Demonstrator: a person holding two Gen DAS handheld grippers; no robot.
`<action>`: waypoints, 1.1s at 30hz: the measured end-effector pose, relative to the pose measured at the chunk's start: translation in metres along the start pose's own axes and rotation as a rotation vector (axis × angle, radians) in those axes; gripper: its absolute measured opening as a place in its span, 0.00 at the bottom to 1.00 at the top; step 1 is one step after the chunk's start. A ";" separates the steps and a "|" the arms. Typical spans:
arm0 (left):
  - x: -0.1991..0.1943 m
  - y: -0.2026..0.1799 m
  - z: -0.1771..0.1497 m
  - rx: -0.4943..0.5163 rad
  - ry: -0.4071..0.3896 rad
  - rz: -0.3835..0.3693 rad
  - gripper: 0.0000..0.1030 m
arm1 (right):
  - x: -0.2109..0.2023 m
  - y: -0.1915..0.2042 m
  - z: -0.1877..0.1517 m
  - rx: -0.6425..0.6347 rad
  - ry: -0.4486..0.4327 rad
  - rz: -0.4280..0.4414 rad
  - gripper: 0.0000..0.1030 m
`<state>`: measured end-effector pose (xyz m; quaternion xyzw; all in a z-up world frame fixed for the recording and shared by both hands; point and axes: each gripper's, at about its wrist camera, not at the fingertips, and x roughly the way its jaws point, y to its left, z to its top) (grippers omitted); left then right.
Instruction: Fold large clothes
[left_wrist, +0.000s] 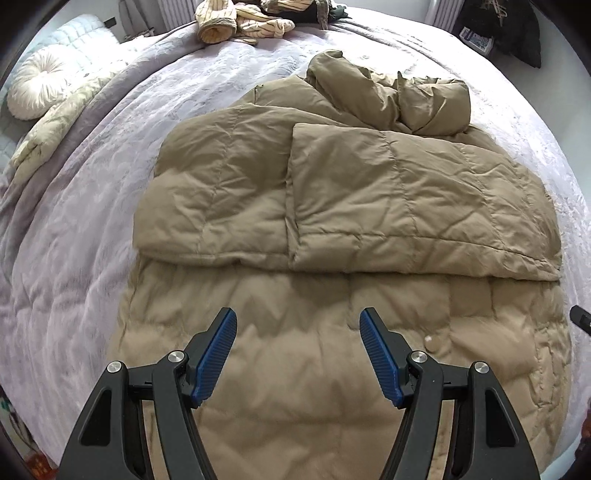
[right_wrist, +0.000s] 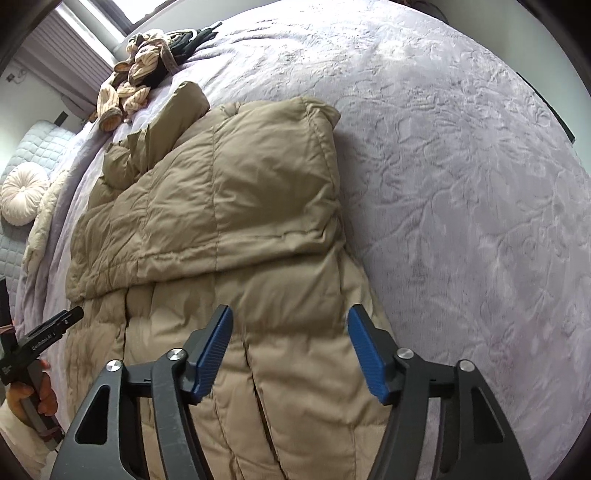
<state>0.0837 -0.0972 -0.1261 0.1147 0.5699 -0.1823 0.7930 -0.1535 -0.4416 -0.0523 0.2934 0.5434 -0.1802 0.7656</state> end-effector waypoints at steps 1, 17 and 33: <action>-0.003 -0.001 -0.004 -0.008 -0.004 -0.005 0.68 | -0.001 0.000 -0.002 -0.001 0.003 0.010 0.70; -0.031 0.004 -0.047 -0.073 -0.026 -0.003 1.00 | -0.022 0.024 -0.021 -0.068 -0.039 0.042 0.86; -0.074 0.059 -0.106 -0.025 -0.028 -0.004 1.00 | -0.052 0.077 -0.079 -0.066 -0.105 0.014 0.87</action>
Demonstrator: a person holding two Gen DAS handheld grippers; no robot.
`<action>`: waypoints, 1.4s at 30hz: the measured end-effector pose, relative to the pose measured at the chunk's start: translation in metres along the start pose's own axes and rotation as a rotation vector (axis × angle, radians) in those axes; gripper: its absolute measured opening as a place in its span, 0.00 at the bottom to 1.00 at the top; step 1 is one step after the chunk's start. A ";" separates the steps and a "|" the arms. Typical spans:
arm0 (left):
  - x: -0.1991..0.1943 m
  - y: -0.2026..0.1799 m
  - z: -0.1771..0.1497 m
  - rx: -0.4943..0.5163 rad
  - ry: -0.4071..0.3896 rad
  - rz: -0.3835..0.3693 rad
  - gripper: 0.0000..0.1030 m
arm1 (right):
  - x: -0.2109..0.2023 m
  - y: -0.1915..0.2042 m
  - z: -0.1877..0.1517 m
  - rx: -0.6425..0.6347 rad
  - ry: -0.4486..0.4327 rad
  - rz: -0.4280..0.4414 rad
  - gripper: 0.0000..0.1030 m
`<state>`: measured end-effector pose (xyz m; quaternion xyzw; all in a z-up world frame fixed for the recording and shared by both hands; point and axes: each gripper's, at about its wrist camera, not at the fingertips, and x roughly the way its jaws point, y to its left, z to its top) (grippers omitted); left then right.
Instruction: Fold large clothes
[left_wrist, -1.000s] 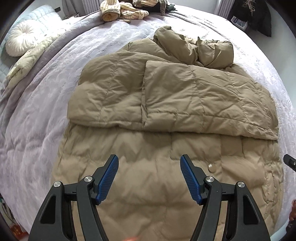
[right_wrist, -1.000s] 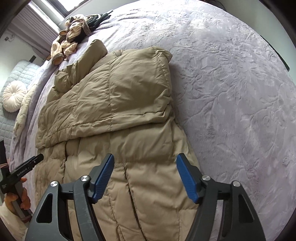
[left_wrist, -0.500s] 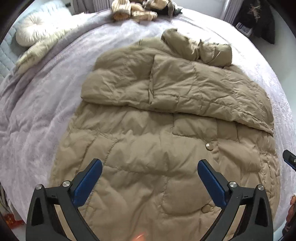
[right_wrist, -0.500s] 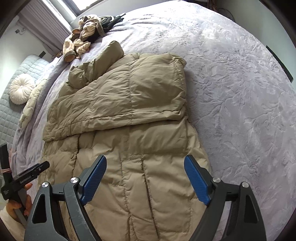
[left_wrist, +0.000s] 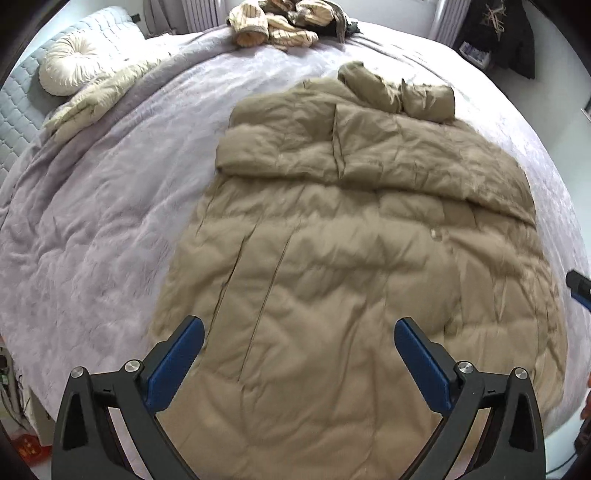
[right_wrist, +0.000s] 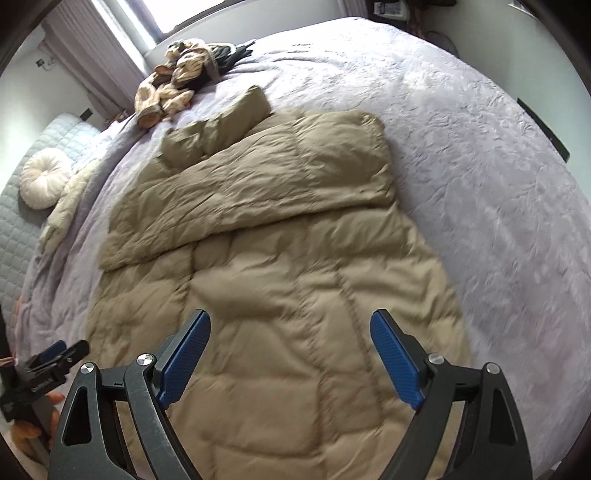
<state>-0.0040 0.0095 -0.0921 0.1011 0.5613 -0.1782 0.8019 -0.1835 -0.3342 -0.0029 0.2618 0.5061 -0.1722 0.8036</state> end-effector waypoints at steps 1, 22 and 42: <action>-0.002 0.003 -0.005 0.000 0.011 0.000 1.00 | -0.003 0.004 -0.004 -0.003 0.007 -0.002 0.87; -0.043 0.055 -0.079 -0.068 0.155 -0.068 1.00 | -0.040 0.006 -0.103 0.310 0.258 0.160 0.88; 0.046 0.102 -0.131 -0.376 0.316 -0.404 1.00 | -0.004 -0.061 -0.179 0.724 0.334 0.279 0.88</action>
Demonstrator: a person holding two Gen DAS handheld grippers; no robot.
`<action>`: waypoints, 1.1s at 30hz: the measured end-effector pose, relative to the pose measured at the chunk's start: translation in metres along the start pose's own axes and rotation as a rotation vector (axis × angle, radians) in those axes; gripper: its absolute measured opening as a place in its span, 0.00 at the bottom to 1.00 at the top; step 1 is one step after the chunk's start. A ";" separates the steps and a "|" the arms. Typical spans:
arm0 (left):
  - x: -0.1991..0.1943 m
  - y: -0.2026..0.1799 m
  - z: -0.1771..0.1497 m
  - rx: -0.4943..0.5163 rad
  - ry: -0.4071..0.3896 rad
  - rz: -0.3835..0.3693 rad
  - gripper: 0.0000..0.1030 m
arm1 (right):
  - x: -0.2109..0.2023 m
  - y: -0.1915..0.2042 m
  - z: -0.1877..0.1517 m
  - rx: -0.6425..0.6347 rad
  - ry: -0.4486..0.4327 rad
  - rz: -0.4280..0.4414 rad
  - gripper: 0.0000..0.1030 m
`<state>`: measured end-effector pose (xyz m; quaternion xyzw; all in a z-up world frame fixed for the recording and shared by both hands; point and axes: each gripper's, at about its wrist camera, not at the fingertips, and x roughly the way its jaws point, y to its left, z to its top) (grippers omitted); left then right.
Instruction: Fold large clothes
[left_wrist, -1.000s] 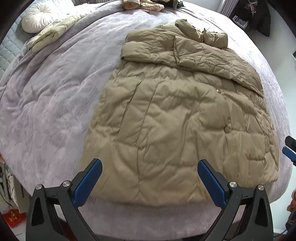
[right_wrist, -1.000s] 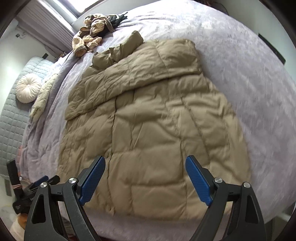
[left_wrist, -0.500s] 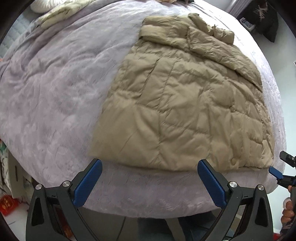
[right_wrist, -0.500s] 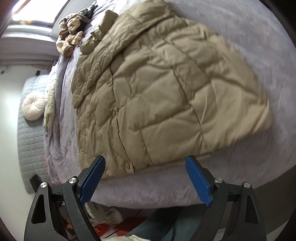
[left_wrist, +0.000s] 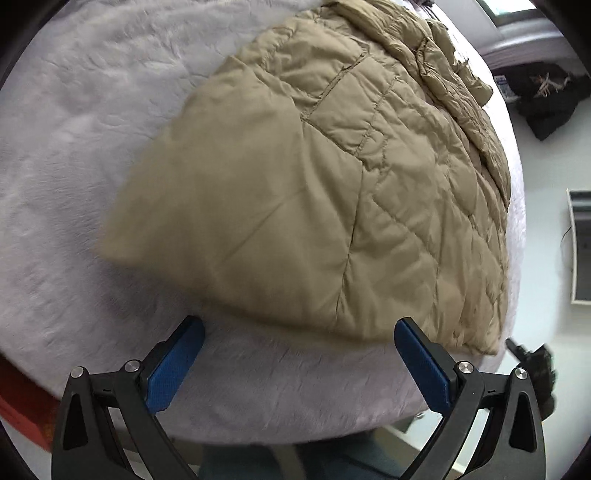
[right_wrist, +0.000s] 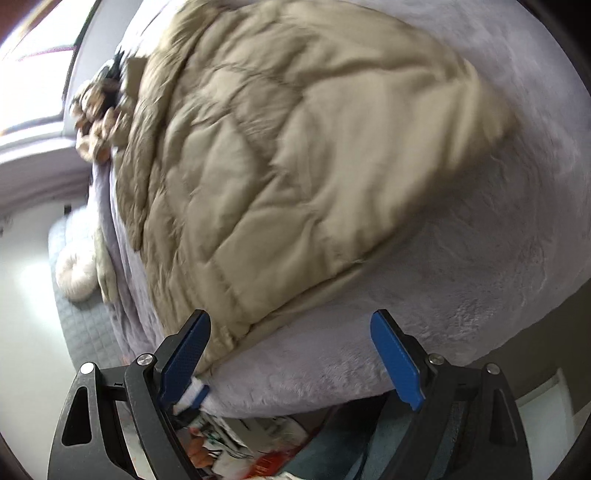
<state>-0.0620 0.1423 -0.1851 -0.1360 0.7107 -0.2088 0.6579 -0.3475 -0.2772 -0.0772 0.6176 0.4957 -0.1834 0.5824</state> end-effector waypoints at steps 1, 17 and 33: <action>0.003 -0.001 0.005 -0.002 -0.004 -0.011 1.00 | 0.002 -0.007 0.002 0.028 -0.010 0.010 0.88; -0.006 -0.016 0.048 -0.023 -0.080 -0.155 0.13 | 0.019 -0.035 0.043 0.281 -0.137 0.253 0.12; -0.136 -0.140 0.155 0.148 -0.403 -0.218 0.13 | -0.065 0.119 0.125 -0.184 -0.177 0.328 0.08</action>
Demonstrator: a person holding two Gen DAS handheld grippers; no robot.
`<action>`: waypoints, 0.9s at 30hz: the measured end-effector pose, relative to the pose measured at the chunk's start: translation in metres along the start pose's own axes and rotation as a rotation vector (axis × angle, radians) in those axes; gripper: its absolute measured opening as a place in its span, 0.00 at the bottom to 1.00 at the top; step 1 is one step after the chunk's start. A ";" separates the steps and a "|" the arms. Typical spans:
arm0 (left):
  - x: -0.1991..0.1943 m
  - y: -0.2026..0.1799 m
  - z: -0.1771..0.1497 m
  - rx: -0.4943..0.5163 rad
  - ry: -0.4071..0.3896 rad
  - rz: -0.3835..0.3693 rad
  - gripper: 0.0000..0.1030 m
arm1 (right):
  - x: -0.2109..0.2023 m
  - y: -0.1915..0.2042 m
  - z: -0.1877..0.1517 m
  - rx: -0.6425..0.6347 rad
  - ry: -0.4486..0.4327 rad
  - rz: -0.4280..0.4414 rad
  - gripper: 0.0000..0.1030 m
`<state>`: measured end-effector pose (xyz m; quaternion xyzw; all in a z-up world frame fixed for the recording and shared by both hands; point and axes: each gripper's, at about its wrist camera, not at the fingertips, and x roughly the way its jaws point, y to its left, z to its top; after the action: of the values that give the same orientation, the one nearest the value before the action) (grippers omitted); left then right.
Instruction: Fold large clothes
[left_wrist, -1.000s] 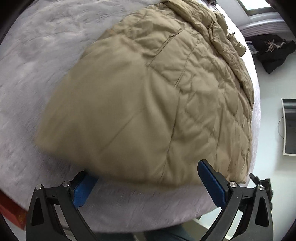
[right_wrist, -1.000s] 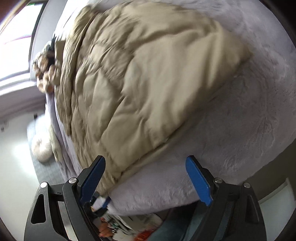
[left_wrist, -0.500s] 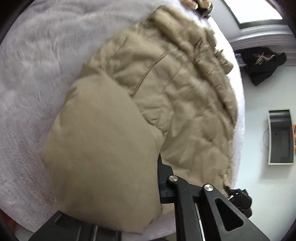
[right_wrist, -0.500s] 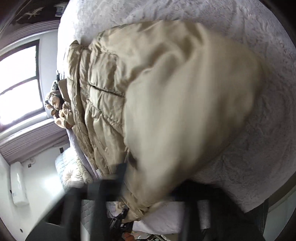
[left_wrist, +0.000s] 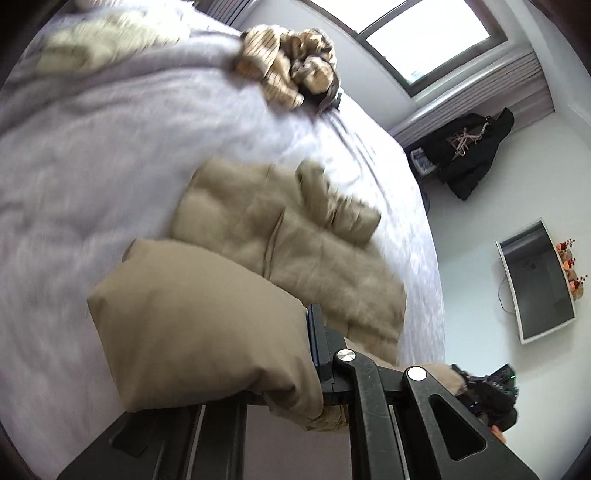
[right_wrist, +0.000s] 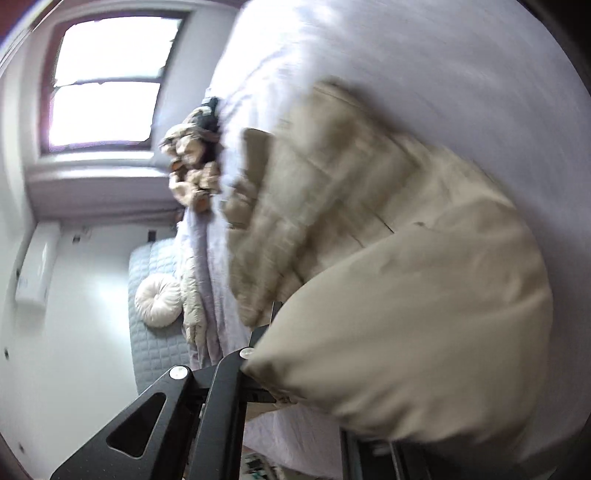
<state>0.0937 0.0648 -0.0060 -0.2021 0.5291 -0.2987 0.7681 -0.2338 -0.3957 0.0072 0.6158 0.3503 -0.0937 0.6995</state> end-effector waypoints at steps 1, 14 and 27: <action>0.003 -0.005 0.013 0.000 -0.015 0.007 0.13 | 0.003 0.014 0.014 -0.040 0.002 0.003 0.08; 0.145 0.021 0.117 0.004 0.076 0.124 0.13 | 0.129 0.086 0.159 -0.222 0.082 -0.100 0.08; 0.178 0.021 0.135 0.121 0.145 0.228 0.76 | 0.181 0.049 0.184 -0.122 0.052 -0.203 0.13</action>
<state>0.2713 -0.0397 -0.0940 -0.0718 0.5837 -0.2548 0.7677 -0.0041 -0.5011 -0.0644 0.5357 0.4341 -0.1267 0.7131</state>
